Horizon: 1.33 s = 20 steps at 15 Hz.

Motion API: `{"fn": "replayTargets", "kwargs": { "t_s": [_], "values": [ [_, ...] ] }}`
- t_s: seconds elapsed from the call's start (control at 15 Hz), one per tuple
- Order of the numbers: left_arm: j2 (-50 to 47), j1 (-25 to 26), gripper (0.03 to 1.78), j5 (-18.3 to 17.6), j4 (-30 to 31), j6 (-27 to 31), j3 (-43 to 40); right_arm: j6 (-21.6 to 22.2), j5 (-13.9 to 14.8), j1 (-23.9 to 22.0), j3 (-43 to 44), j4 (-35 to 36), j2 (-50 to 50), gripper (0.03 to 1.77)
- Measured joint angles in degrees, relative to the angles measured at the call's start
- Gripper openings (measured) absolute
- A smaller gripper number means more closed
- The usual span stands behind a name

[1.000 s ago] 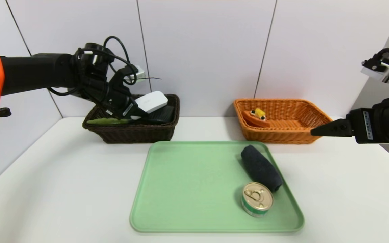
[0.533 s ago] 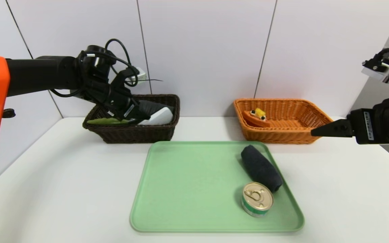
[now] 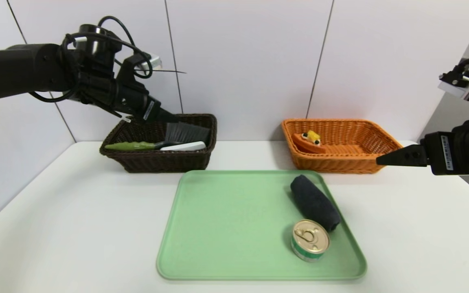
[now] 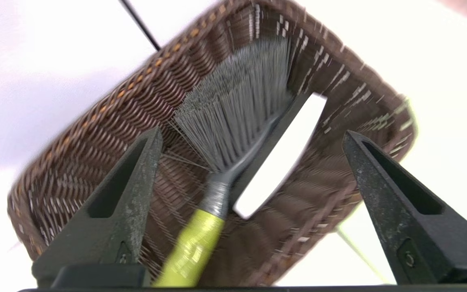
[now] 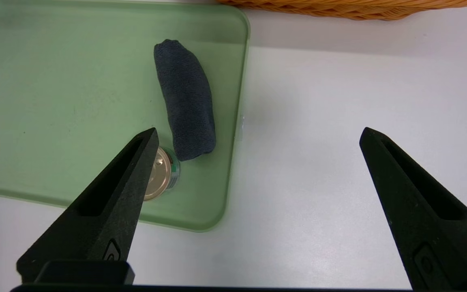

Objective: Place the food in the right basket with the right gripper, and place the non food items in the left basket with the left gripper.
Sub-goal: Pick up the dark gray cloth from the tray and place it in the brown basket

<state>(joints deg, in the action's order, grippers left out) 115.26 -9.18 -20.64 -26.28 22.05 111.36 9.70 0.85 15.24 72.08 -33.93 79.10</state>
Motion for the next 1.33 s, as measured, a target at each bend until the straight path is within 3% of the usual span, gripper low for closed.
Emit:
{"fn": "replayTargets", "kwargs": {
  "t_s": [0.2, 0.4, 0.6, 0.73, 0.87, 1.07, 1.2, 1.33],
  "values": [
    [-3.7, -1.7, 1.62, 0.1, -2.3, -8.9, -0.8, -0.2, 0.0, 0.4, 0.0, 0.1, -0.1, 1.71],
    [-7.1, -7.6, 1.64, 0.7, -6.1, -17.1, -1.5, -0.3, 0.0, 0.6, -0.1, 0.1, -0.1, 1.71],
    [-9.8, -16.7, 1.66, 5.7, -6.7, -22.7, -4.3, -0.2, 0.0, 0.6, 0.0, 0.1, -0.2, 1.71],
    [-11.4, -22.5, 1.67, 7.2, -6.0, -22.9, -8.4, -0.1, 0.0, 0.6, -0.1, 0.1, -0.2, 1.71],
    [-12.6, -26.3, 1.67, 5.0, -3.7, -20.2, -13.4, 0.0, 0.0, 0.6, -0.4, 0.1, -0.3, 1.71],
    [-13.5, -28.5, 1.68, -2.0, 1.5, -14.0, -18.4, 0.0, 0.0, 0.4, -0.7, 0.0, -0.7, 1.71],
    [-13.9, -29.4, 1.69, -2.3, 1.7, -13.4, -20.0, -0.3, -0.2, 0.4, -1.0, 0.0, -1.0, 1.71],
    [-14.5, -29.8, 1.69, -2.2, 1.8, -13.2, -21.0, -0.5, -2.1, 0.9, -1.5, 0.0, -1.4, 1.71]
  ]
}}
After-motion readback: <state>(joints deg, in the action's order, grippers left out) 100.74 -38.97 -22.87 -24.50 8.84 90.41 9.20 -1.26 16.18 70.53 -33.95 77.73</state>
